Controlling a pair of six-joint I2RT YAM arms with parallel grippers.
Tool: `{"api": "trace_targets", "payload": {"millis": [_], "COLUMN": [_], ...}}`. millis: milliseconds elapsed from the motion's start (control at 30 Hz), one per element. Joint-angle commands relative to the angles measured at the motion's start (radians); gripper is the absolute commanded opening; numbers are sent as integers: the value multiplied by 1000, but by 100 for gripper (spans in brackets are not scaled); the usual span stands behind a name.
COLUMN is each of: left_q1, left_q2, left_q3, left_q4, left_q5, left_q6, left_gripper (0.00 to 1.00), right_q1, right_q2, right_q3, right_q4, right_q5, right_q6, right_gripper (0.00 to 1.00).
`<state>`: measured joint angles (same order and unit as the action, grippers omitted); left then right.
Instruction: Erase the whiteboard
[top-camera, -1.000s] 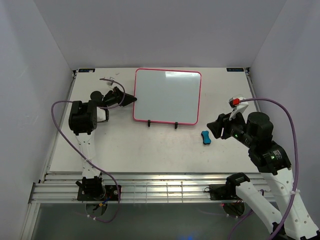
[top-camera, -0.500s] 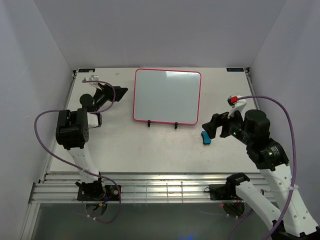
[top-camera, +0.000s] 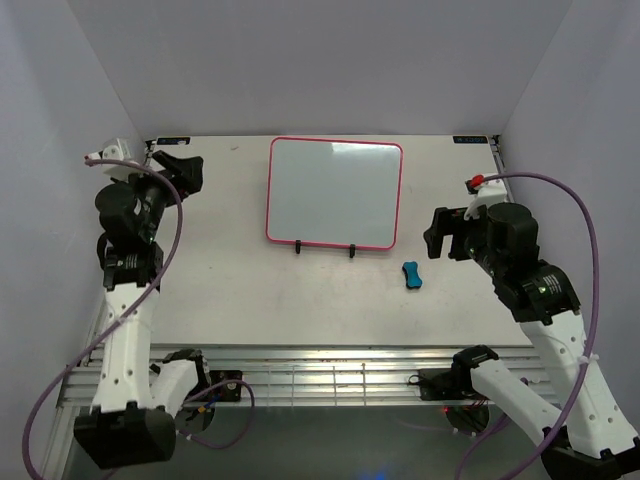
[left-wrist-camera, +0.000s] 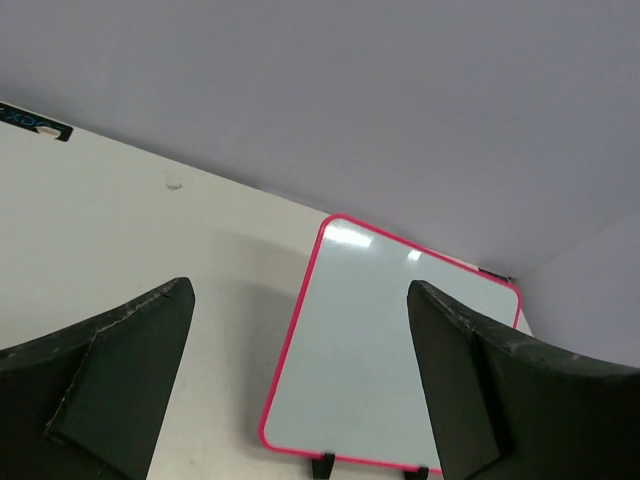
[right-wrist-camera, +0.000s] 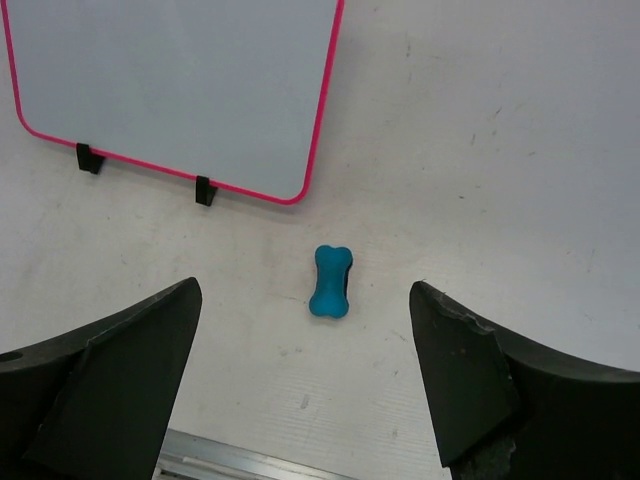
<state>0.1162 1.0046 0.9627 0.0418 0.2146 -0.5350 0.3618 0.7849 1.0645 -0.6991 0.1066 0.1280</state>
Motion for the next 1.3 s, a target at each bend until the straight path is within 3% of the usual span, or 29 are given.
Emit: {"api": "trace_targets", "payload": {"millis": [0, 67, 167, 400, 767, 1267], "left_q1": [-7, -13, -149, -250, -257, -256], "left_q2": [-166, -236, -375, -540, -594, -613], "left_q3": [57, 64, 54, 54, -19, -81], "left_q4": [-449, -500, -602, -729, -727, -666], "left_q5": [-32, 22, -138, -425, -465, -472], "left_q6": [130, 215, 285, 372, 297, 302], "left_gripper": [98, 98, 98, 98, 98, 98], "right_q1": [-1, -1, -1, -1, -1, -1], "right_q2": [-53, -76, -114, -202, -248, -234], "right_q3": [74, 83, 95, 88, 54, 20], "right_q4": [-37, -65, -120, -166, -149, -128], "right_q5": [122, 172, 231, 263, 257, 252], "right_q6": [-21, -21, -13, -11, -14, -18], "right_gripper": [90, 90, 90, 90, 90, 90]}}
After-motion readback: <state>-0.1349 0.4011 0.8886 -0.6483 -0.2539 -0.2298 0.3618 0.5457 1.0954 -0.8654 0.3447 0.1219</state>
